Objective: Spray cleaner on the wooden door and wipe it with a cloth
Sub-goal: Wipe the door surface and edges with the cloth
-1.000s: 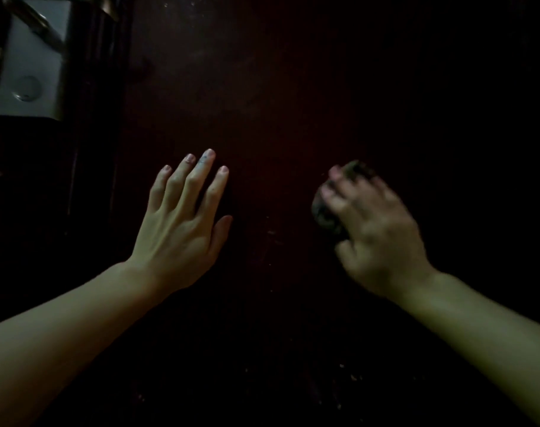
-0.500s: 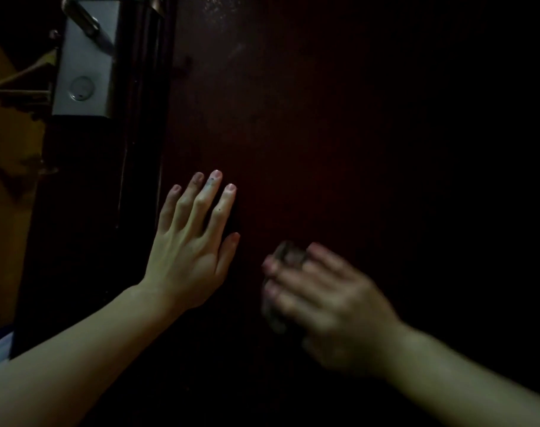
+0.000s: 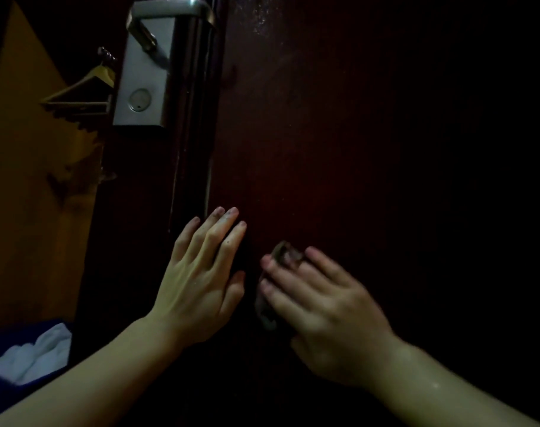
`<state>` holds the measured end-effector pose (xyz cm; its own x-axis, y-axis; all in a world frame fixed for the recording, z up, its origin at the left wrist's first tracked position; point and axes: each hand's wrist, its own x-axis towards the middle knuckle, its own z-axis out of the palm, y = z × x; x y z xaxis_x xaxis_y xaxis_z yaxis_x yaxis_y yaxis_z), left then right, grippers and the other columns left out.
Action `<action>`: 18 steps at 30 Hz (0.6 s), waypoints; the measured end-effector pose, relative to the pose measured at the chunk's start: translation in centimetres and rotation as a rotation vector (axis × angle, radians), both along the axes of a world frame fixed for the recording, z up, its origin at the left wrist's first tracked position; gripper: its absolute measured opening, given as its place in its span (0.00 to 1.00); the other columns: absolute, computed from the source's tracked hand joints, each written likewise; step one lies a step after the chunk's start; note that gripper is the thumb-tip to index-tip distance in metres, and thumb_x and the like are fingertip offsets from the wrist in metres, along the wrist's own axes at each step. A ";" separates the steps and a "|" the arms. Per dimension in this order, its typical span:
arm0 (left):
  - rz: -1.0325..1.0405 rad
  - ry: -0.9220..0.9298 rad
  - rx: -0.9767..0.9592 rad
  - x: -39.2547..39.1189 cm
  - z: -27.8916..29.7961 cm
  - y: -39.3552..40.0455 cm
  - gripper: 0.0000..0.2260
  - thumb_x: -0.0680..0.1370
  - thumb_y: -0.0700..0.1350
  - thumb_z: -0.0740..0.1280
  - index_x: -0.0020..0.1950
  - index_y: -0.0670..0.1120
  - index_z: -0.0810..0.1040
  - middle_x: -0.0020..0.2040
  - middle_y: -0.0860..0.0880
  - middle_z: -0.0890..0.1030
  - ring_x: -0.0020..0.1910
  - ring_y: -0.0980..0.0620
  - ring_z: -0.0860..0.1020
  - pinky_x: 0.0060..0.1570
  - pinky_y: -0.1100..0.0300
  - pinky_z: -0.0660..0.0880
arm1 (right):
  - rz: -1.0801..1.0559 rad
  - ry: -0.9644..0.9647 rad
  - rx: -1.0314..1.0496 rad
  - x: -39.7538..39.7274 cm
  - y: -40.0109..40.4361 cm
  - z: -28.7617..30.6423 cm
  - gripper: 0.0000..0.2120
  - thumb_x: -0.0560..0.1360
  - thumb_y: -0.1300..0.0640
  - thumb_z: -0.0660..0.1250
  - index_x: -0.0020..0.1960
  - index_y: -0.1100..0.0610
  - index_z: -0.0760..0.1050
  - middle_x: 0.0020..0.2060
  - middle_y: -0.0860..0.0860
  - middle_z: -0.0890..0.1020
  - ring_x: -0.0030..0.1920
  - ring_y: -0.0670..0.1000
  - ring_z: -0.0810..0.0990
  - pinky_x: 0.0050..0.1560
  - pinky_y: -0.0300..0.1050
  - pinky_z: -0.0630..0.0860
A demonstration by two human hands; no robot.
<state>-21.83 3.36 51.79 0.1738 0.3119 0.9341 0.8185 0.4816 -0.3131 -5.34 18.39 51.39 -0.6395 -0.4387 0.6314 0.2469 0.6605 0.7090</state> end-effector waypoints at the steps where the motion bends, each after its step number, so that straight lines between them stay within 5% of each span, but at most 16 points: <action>1: 0.020 0.001 -0.007 -0.4 0.0 -0.6 0.27 0.75 0.51 0.57 0.72 0.41 0.64 0.74 0.41 0.64 0.75 0.44 0.60 0.71 0.42 0.57 | 0.001 0.068 -0.029 0.0 0.3 1.9 0.31 0.66 0.47 0.61 0.68 0.54 0.72 0.71 0.56 0.69 0.67 0.57 0.72 0.72 0.57 0.60; 4: 0.029 -0.060 0.058 -1.4 0.2 -1.7 0.26 0.76 0.52 0.56 0.72 0.42 0.63 0.74 0.41 0.63 0.75 0.44 0.59 0.72 0.44 0.56 | -0.027 0.360 -0.191 -0.1 0.2 9.0 0.32 0.66 0.48 0.57 0.69 0.57 0.71 0.71 0.57 0.69 0.69 0.59 0.69 0.73 0.57 0.58; 8: 0.033 -0.089 0.097 -2.4 -0.1 -2.3 0.26 0.77 0.51 0.55 0.74 0.42 0.61 0.75 0.43 0.61 0.76 0.46 0.58 0.73 0.44 0.55 | -0.084 0.490 -0.315 -2.5 -2.1 12.1 0.32 0.69 0.50 0.54 0.72 0.58 0.65 0.74 0.57 0.64 0.73 0.59 0.62 0.75 0.58 0.54; 15: 0.137 0.038 -0.003 -4.1 -0.6 -4.0 0.26 0.77 0.46 0.55 0.73 0.39 0.64 0.75 0.41 0.63 0.76 0.45 0.59 0.72 0.45 0.59 | -0.023 -0.035 -0.018 -4.7 -4.9 -3.8 0.32 0.66 0.46 0.61 0.69 0.55 0.71 0.72 0.57 0.67 0.70 0.58 0.68 0.73 0.56 0.55; 18: 0.183 0.072 -0.036 -4.5 -0.7 -4.5 0.26 0.77 0.45 0.55 0.74 0.39 0.64 0.75 0.41 0.62 0.76 0.44 0.58 0.72 0.44 0.59 | -0.004 -0.114 0.070 -4.1 -3.5 -3.2 0.32 0.65 0.46 0.62 0.67 0.54 0.73 0.70 0.56 0.70 0.66 0.57 0.73 0.72 0.57 0.58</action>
